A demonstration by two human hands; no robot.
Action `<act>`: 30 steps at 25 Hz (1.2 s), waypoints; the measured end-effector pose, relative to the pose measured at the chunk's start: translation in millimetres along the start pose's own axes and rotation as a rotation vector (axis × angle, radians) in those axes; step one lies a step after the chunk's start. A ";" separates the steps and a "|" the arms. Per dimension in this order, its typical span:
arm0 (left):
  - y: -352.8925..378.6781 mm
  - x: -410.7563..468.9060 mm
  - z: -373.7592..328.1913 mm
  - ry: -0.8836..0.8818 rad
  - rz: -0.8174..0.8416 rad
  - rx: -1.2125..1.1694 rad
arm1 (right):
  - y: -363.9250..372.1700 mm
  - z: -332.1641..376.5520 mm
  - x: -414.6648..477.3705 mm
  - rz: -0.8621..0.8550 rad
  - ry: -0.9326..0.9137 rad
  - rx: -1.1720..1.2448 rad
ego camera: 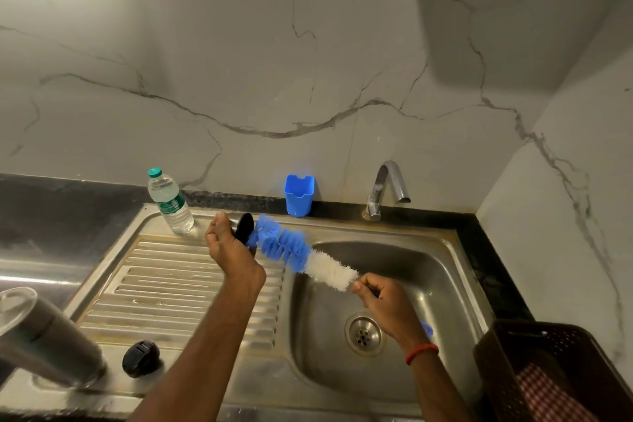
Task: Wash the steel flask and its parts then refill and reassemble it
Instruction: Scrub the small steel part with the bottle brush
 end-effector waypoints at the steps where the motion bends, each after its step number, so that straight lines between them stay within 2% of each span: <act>1: 2.3 2.6 2.6 -0.035 -0.002 0.011 | -2.5 -3.0 -1.7 -0.010 0.036 0.028; 4: 10.7 7.0 23.8 -0.203 0.059 0.036 | -6.4 -4.5 1.5 -0.046 0.160 0.141; 7: 16.4 5.3 39.6 -0.335 0.156 0.051 | 11.3 9.4 23.1 -0.031 0.288 0.474; 9: 18.2 4.0 39.3 -0.370 0.197 0.075 | 20.4 28.6 45.0 -0.030 0.302 0.587; 12: 18.6 10.5 33.6 -0.399 0.217 0.124 | 26.0 57.7 75.3 -0.026 0.311 0.604; 16: 16.4 21.9 32.7 -0.469 0.241 0.226 | 19.2 81.6 104.7 -0.069 0.290 0.439; 20: 7.6 37.7 30.7 -0.527 0.239 0.284 | 18.0 104.3 124.7 -0.112 0.267 0.385; 25: 9.0 52.6 33.4 -0.571 0.235 0.325 | 20.4 132.3 139.7 -0.102 0.221 0.586; 30: 10.5 65.0 43.1 -0.605 0.251 0.380 | 11.8 156.0 185.7 -0.188 0.210 0.843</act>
Point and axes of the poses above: each hand's wrist, its own x-axis towards the middle knuckle, its own y-axis out of the palm, z = x × y, the point moved 10 cm from there along x, towards the middle knuckle, and after that the axes turned 4 degrees about -x, right-handed, at the moved point
